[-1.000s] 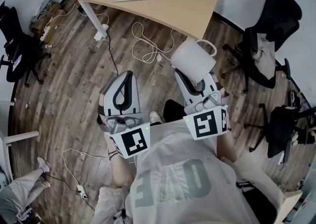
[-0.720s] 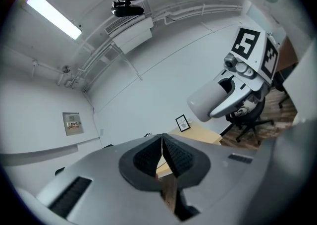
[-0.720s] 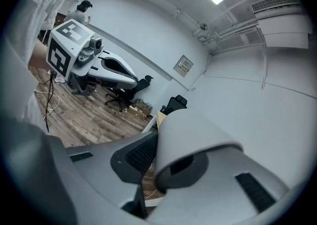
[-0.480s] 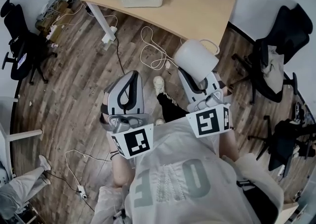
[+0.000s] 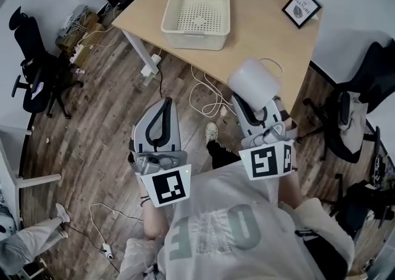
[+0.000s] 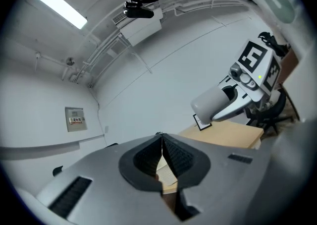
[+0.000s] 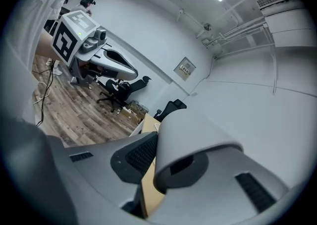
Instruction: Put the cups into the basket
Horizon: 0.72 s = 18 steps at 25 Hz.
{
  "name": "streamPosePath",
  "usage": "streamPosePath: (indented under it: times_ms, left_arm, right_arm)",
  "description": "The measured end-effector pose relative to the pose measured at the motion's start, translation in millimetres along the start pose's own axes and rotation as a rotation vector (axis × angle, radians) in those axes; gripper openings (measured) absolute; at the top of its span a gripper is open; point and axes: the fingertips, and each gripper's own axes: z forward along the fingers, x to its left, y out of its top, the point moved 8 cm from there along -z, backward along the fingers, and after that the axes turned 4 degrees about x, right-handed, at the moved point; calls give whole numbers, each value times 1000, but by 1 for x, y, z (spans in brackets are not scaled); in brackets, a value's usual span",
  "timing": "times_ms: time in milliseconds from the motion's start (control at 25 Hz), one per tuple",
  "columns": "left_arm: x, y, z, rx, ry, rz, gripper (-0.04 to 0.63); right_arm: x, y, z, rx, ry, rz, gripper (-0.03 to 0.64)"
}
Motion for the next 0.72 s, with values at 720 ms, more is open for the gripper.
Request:
streamPosePath:
  times_ms: [720]
  left_arm:
    - [64,-36,200,36,-21,-44,11]
  right_arm:
    - [-106,0,202,-12,78,-56,41]
